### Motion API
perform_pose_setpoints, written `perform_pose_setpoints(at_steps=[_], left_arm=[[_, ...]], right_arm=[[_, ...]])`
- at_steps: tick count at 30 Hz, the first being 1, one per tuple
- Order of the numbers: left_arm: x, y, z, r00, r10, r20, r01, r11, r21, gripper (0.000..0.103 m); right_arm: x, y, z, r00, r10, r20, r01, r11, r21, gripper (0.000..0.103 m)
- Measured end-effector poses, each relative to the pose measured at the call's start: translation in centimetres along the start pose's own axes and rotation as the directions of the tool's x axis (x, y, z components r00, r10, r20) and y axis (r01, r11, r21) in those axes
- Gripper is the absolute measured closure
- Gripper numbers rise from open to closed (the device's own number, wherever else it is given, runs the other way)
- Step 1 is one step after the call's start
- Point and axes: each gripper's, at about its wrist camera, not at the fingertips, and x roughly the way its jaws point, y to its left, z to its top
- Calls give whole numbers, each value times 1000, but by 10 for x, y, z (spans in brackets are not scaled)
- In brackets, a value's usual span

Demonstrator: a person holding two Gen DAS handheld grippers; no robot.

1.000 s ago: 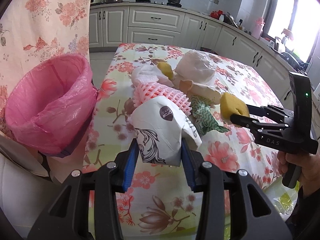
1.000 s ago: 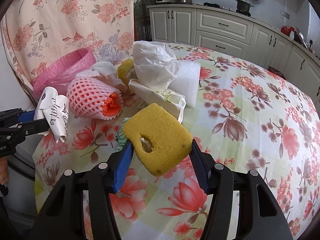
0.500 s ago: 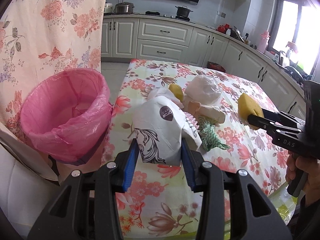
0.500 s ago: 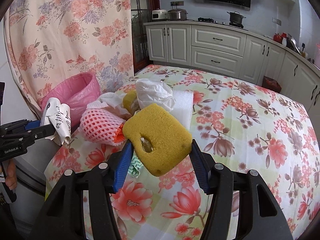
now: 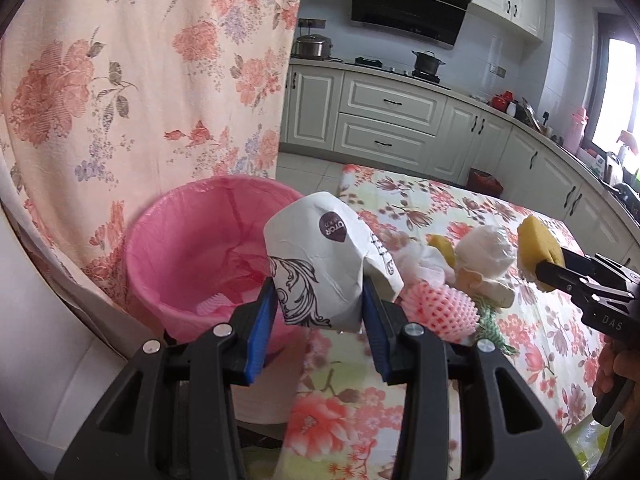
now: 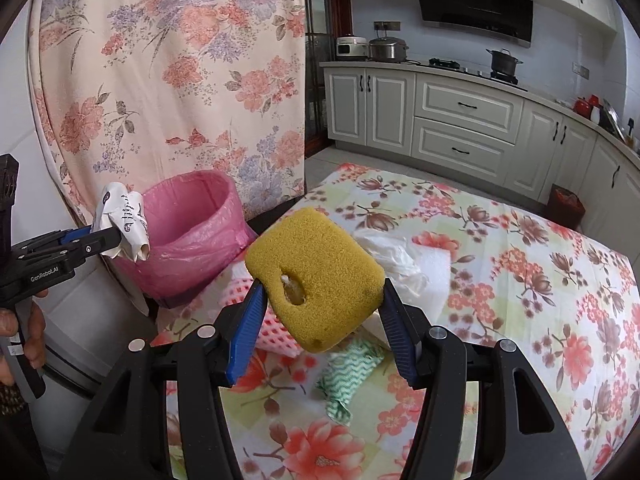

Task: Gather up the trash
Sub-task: 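Carry the paper cup and yellow sponge over the bin and release both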

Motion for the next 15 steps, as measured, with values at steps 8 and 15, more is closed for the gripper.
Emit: perform_pose_setpoints(at_steps=[8,15], left_arm=[[-1,41,20,994,104,41,-103,994,-27,62],[4,67,29,986,156,52,-153,987,-55,62]], right_arm=[[37,62,44,996,85,-4,-85,994,-74,48],[70,106,72,990,138,-14,-138,985,-100,48]])
